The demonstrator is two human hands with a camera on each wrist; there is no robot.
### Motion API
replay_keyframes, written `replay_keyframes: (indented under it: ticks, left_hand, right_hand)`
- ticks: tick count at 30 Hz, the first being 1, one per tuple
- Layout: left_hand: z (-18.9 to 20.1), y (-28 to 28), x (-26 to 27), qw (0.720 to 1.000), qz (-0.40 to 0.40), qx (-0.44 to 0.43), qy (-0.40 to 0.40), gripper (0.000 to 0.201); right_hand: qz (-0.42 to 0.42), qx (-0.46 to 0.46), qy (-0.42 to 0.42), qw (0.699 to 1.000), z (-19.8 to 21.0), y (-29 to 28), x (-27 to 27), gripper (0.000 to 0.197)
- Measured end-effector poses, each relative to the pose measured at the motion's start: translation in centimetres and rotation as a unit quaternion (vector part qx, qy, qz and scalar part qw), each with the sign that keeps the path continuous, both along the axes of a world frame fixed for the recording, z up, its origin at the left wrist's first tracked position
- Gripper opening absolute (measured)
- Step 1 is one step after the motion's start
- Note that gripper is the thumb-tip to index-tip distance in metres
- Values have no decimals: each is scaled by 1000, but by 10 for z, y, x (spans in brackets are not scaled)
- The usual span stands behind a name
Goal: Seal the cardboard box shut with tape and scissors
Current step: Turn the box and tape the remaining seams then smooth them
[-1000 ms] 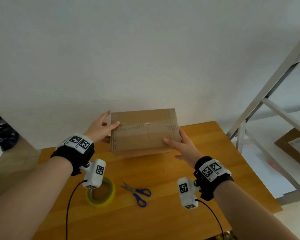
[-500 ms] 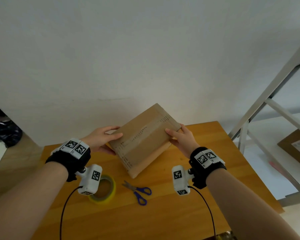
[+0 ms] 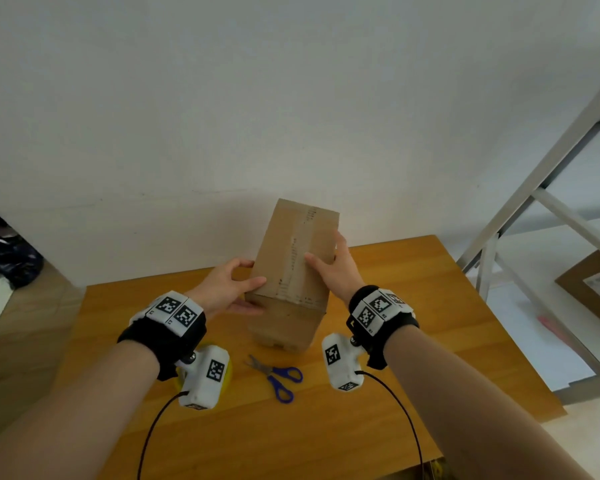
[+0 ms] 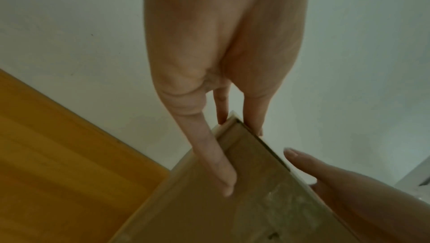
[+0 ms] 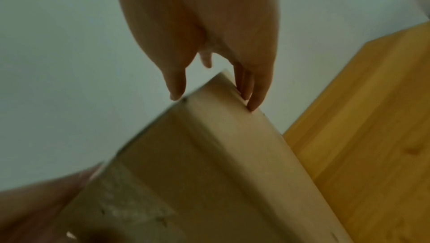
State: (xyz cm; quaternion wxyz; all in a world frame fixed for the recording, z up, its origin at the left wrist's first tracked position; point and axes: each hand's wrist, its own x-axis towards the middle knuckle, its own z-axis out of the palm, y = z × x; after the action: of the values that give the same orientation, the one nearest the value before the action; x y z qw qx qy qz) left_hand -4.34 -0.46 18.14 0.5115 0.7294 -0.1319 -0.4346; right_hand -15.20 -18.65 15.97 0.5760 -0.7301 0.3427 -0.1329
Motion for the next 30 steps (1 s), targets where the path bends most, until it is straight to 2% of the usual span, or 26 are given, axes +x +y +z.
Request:
replay_keyframes:
  ticks: [2, 4, 10, 14, 17, 22, 30]
  left_hand:
    - [-6, -2, -5, 1000, 13, -6, 7, 46]
    - [-13, -4, -10, 1000, 28, -9, 12, 47]
    - [-32, -11, -21, 998, 47, -33, 10, 62]
    - [-38, -12, -25, 998, 19, -46, -24, 88]
    - [-44, -13, -29, 997, -6, -52, -54, 102]
    - [-49, -16, -32, 992, -24, -53, -111, 90]
    - [-50, -22, -34, 979, -51, -13, -196, 84]
  right_hand:
    - [45, -89, 78, 992, -3, 1, 5, 70]
    - [78, -131, 137, 979, -6, -1, 8, 62]
    - [131, -172, 166, 962, -11, -8, 10, 56]
    - [204, -348, 168, 899, -6, -11, 15, 51]
    - [256, -388, 199, 863, -7, -9, 19, 53]
    - [276, -423, 212, 837, -10, -9, 16, 55]
    - [289, -419, 187, 840, -14, -9, 9, 64]
